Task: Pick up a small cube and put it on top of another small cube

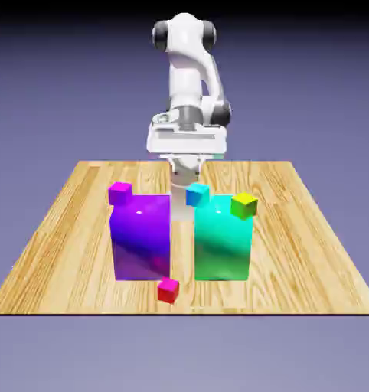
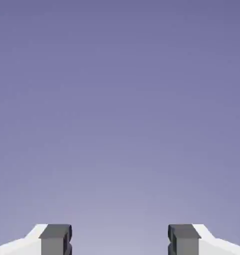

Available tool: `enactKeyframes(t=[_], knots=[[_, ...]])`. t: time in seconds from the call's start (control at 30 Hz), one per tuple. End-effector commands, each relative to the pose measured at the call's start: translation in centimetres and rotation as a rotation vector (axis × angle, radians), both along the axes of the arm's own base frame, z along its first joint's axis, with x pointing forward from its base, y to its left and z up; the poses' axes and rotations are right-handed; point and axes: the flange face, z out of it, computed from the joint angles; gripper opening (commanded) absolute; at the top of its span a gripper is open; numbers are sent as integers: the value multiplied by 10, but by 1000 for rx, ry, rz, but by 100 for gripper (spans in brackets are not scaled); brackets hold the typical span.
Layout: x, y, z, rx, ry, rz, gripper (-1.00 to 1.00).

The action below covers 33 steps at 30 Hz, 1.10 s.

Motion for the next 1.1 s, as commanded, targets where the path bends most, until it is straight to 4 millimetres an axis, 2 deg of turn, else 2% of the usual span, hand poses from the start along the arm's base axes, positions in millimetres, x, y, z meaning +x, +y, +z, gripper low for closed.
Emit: enactKeyframes(t=[0.0, 0.27, 0.57, 0.83, 1.07], knots=[[10, -3, -5, 9, 44, -11, 0], [79, -25, -54, 78, 391, -101, 0], [137, -49, -132, 154, 778, -198, 0], [167, -69, -213, 215, 1120, -276, 0], [175, -82, -288, 262, 1418, -334, 0]])
